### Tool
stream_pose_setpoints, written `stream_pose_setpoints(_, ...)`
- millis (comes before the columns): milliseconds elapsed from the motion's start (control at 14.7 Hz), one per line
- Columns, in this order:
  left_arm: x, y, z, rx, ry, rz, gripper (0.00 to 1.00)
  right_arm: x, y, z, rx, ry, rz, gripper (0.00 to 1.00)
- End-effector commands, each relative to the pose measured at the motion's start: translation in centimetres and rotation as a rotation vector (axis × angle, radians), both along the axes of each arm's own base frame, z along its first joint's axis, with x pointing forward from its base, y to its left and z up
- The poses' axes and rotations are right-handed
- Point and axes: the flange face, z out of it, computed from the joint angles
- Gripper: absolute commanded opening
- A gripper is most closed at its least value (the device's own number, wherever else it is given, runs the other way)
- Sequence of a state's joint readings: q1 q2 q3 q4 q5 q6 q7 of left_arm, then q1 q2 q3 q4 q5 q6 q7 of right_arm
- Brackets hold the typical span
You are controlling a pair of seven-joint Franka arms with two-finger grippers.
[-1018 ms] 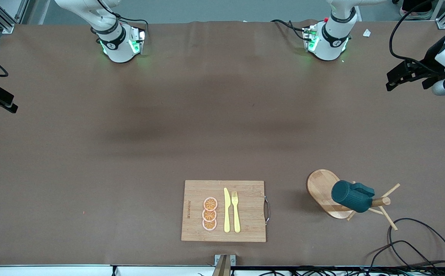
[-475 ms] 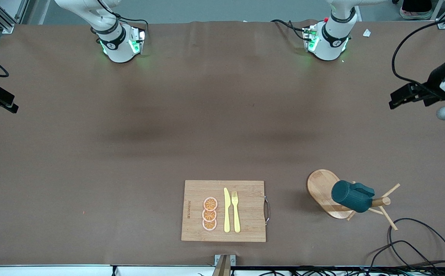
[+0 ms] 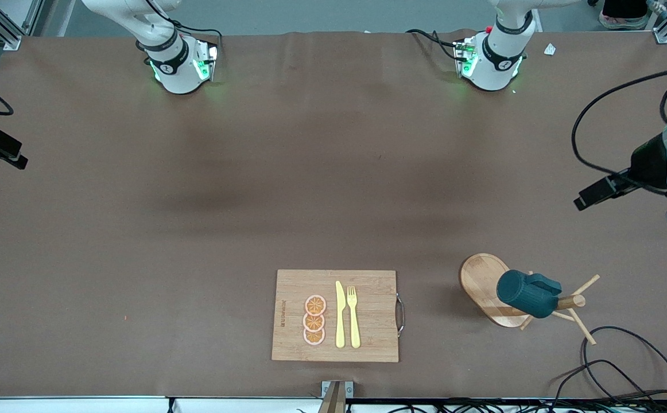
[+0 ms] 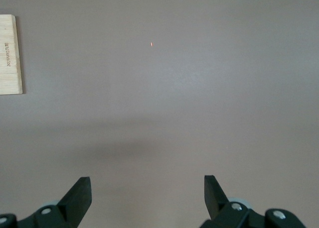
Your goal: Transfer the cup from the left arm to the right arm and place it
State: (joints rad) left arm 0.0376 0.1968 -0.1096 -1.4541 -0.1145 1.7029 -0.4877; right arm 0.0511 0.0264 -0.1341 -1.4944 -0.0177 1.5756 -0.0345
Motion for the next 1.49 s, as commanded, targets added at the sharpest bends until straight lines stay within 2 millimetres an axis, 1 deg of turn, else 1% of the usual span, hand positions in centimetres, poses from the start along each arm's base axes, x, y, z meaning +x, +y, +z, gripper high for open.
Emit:
stream_pose_setpoints(0, 1.9, 0.8, -2.9, -0.062, 0.039, 0.143, 1.00, -1.3, 0.0, 0.3, 0.004, -0.003, 0.004, 1.00)
stream_pose_setpoints(136, 2.9, 1.9, -5.2, -0.071, 0.079, 0.229, 1.00, -1.3, -0.2, 0.3, 0.004, -0.003, 0.001, 1.00)
stream_pose_setpoints(204, 3.4, 2.0, -6.7, -0.075, 0.100, 0.265, 1.00, -1.3, -0.1, 0.3, 0.004, -0.003, 0.002, 1.00)
stream_pose_setpoints(271, 4.0, 2.1, -7.0, -0.089, 0.084, 0.315, 1.00, -1.3, -0.1, 0.3, 0.004, -0.003, 0.002, 1.00)
stream_pose_setpoints(339, 4.3, 2.2, -6.8, -0.117, 0.073, 0.374, 1.00, -1.3, -0.1, 0.2, 0.005, -0.002, 0.002, 1.00)
stream_pose_setpoints(407, 4.7, 2.9, -7.0, -0.149, 0.068, 0.447, 1.00, -1.3, -0.1, 0.2, 0.005, -0.002, 0.002, 1.00)
stream_pose_setpoints(543, 6.0, 3.2, -8.4, -0.192, 0.054, 0.543, 1.00, -1.3, -0.1, 0.3, 0.004, -0.003, 0.002, 1.00)
stream_pose_setpoints(746, 7.8, 2.8, -11.3, -0.247, 0.032, 0.637, 1.00, -1.3, -0.1, 0.2, 0.005, 0.000, 0.002, 1.00)
stream_pose_setpoints(882, 8.1, 2.1, -12.0, -0.268, 0.047, 0.680, 1.00, -1.3, -0.1, 0.2, 0.005, 0.000, 0.002, 1.00)
stream_pose_setpoints(950, 8.4, 1.9, -12.8, -0.273, 0.056, 0.699, 1.00, -1.3, 0.0, 0.3, 0.005, -0.002, 0.004, 1.00)
stream_pose_setpoints(1018, 8.7, 1.9, -13.1, -0.287, 0.048, 0.711, 1.00, -1.3, 0.0, 0.2, 0.005, -0.002, 0.004, 1.00)
stream_pose_setpoints(1086, 8.9, 1.8, -13.9, -0.307, 0.058, 0.723, 1.00, -1.3, 0.0, 0.2, 0.005, 0.000, 0.004, 1.00)
stream_pose_setpoints(1221, 9.5, 1.8, -14.6, -0.365, 0.059, 0.755, 1.00, -1.3, -0.1, 0.2, 0.005, -0.002, 0.002, 1.00)
stream_pose_setpoints(1289, 9.6, 1.7, -14.8, -0.370, 0.051, 0.759, 1.00, -1.3, 0.0, 0.2, 0.005, -0.002, 0.004, 1.00)
stream_pose_setpoints(1425, 9.9, 1.6, -16.0, -0.371, 0.057, 0.763, 1.00, -1.3, -0.1, 0.2, 0.005, 0.000, 0.002, 1.00)
